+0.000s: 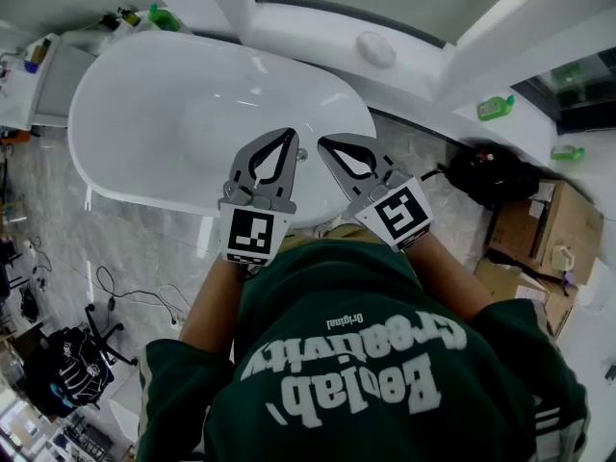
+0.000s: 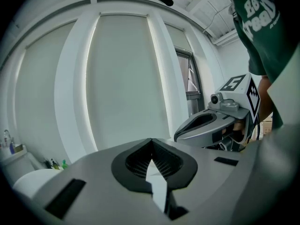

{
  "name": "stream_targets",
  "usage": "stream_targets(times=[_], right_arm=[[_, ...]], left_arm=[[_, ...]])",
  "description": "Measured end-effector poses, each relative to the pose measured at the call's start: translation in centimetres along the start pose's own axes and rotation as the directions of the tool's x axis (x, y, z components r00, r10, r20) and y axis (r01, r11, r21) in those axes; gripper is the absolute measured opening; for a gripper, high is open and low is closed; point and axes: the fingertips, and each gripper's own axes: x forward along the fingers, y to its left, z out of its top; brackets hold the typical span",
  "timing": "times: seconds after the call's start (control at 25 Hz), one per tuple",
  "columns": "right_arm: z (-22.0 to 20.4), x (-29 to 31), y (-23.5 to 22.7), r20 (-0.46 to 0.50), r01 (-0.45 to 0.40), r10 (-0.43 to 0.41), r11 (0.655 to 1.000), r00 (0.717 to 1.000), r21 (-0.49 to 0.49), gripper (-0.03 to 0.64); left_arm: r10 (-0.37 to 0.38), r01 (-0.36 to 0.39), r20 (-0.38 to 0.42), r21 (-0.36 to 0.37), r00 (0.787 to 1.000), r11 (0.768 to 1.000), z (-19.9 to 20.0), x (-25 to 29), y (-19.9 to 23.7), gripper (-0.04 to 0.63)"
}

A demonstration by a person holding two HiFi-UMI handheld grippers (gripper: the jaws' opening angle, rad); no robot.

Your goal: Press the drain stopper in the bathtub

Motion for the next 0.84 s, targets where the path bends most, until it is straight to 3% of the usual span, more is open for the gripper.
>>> stream_targets(times=[0.84], right_arm=[[1.2,1.6,0.0,0.015,-0.037,0.037,0.999,0.999,0.014,0.014]], left_arm=[[0.005,-0.005,-0.005,0.010,1.000,1.000,0.6,0.1,2.0,0.006]])
